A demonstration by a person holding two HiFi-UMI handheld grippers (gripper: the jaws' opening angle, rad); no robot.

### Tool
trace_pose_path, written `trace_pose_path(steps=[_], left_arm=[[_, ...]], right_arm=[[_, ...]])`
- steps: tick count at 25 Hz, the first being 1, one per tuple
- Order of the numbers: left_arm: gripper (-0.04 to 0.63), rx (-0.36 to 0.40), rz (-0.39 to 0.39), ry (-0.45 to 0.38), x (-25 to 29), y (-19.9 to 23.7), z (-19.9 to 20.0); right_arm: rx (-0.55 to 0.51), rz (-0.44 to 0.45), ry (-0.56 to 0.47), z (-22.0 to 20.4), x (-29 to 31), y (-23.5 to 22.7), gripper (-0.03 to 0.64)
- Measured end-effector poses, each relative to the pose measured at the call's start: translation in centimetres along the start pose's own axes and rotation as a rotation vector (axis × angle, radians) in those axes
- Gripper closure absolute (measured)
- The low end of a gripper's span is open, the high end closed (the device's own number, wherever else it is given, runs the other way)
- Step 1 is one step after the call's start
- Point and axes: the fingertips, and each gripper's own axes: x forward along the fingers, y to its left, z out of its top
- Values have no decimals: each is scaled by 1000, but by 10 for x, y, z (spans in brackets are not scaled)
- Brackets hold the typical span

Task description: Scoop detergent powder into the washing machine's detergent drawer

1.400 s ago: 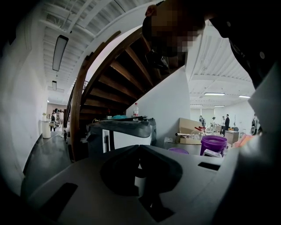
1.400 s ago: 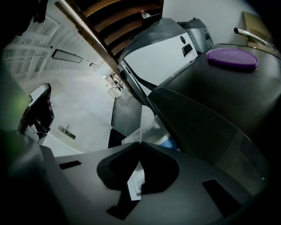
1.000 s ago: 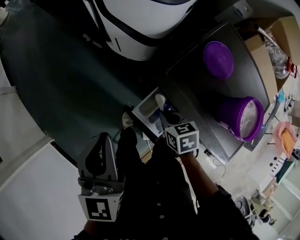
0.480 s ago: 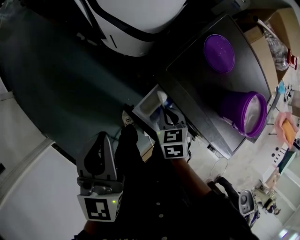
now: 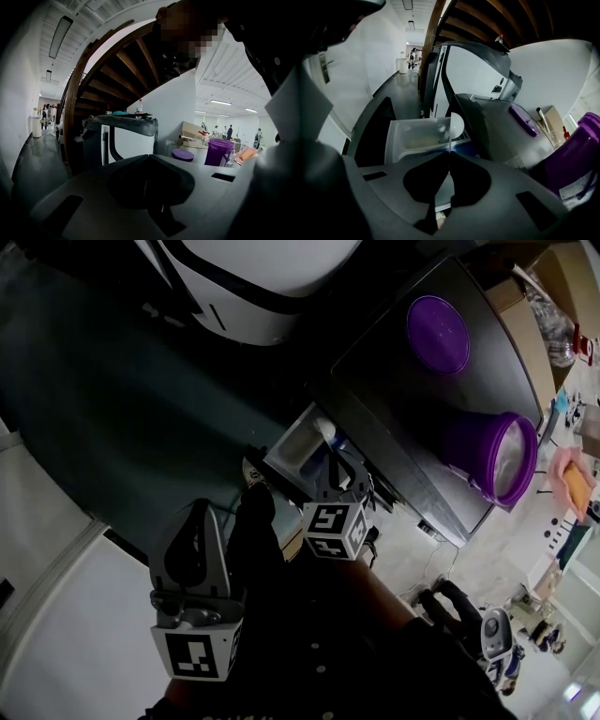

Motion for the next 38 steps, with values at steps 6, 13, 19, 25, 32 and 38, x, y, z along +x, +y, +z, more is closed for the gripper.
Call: trace_pose_path(steps=[6, 13, 19, 25, 32, 38], left_arm=[[580, 7, -26, 11, 4, -1, -3], [580, 15, -57, 22, 8, -1, -9], [580, 15, -74, 16, 9, -3, -10], [580, 21, -68, 14, 6, -2, -10], [580, 36, -57, 0, 3, -8, -4], [580, 50, -46, -32, -2, -22, 9]], right_arm=[[-121, -115, -31, 1, 1, -1, 583], [-222, -197, -57, 5, 0, -3, 584], [-295, -222, -61, 7, -1, -2, 583], [-342, -222, -88, 16, -6, -2, 584], [-17, 23, -140, 13, -11, 17, 583], [307, 296, -207, 27, -30, 14, 584]])
